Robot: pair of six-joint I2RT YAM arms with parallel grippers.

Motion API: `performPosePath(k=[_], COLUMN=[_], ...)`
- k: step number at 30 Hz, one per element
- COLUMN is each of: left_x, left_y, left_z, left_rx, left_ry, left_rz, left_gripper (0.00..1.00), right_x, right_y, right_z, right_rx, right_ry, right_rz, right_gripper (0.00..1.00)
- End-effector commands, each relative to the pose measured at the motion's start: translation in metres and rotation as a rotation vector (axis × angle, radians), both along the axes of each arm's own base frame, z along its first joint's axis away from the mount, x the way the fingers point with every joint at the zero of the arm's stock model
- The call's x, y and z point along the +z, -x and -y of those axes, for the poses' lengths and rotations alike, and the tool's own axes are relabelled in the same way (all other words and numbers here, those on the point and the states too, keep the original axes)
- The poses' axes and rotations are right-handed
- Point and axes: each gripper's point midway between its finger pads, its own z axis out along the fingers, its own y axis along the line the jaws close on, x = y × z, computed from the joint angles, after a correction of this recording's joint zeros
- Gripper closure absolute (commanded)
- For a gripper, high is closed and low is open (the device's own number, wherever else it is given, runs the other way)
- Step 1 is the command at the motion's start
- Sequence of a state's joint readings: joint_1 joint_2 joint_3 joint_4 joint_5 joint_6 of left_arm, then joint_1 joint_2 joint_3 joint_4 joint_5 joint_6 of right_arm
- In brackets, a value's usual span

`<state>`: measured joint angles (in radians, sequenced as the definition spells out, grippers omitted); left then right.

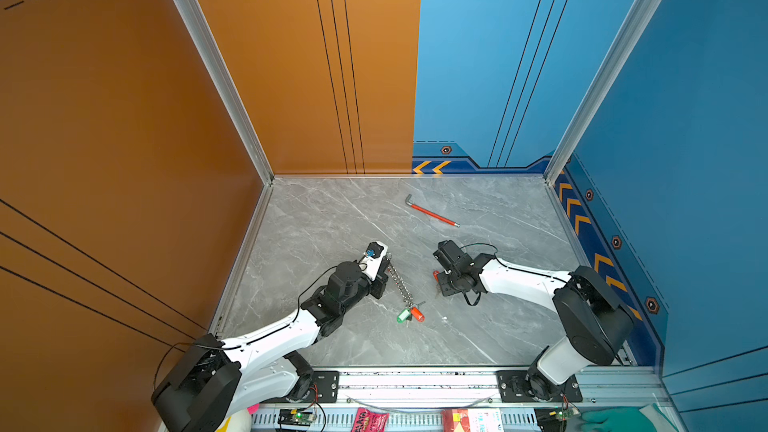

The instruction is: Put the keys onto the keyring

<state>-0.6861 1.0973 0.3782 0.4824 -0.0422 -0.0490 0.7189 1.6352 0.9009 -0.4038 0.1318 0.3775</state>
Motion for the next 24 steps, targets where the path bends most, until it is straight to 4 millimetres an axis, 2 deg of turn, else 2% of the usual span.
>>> performPosePath(k=[1, 10, 18, 24], left_x=[0.003, 0.004, 0.004, 0.002], left_y=[-0.002, -0.002, -0.003, -0.003], left_z=[-0.001, -0.001, 0.000, 0.000], left_rx=[0.001, -0.001, -0.003, -0.004], left_ry=[-0.003, -0.002, -0.002, -0.005], left_rz=[0.020, 0.021, 0.020, 0.016], left_gripper=[1.00, 1.00, 1.00, 1.00], right_x=[0.005, 0.017, 0.018, 0.020], right_y=[-0.003, -0.012, 0.002, -0.007], right_z=[-0.013, -0.021, -0.015, -0.019], right_rx=[0.036, 0.052, 0.069, 0.004], right_ry=[-0.001, -0.007, -0.011, -0.013], right_rz=[0.002, 0.029, 0.012, -0.051], right_gripper=[0.81, 0.81, 0.82, 0.85])
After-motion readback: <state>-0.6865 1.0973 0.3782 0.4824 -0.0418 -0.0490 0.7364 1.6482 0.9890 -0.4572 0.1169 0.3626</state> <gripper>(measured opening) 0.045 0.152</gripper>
